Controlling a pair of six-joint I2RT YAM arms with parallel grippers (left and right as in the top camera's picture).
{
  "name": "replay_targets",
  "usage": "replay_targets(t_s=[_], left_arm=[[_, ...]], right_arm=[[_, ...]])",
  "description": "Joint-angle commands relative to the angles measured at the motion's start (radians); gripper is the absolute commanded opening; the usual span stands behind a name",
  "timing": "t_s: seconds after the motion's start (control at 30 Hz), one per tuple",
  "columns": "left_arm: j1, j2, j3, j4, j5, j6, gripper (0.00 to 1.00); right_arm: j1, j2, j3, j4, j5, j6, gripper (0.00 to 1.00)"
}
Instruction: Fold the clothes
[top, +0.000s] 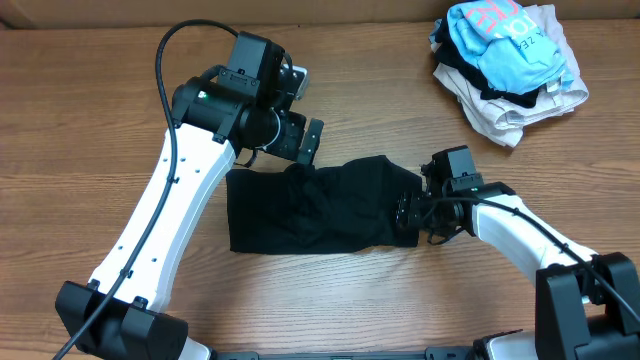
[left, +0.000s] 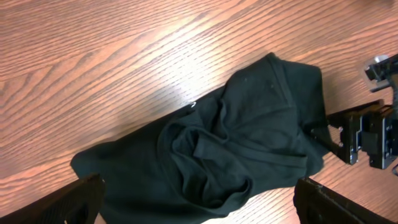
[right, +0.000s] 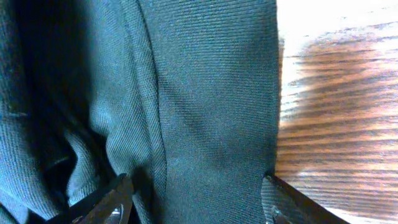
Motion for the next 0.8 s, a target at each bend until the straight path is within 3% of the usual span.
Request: replay_targets(t_s=[0.0, 0.77], left_arm=[[0.005, -0.003, 0.011, -0.012, -0.043, 0.023, 1.0], [0.004, -0.003, 0.011, -0.01, -0.057, 0.024, 1.0]], right_arm=[[0.001, 0.106, -0.024, 0.036, 0.066, 0.04, 0.71], [-0.087, 0.056, 0.032, 0.011, 0.058, -0.003, 0.72]])
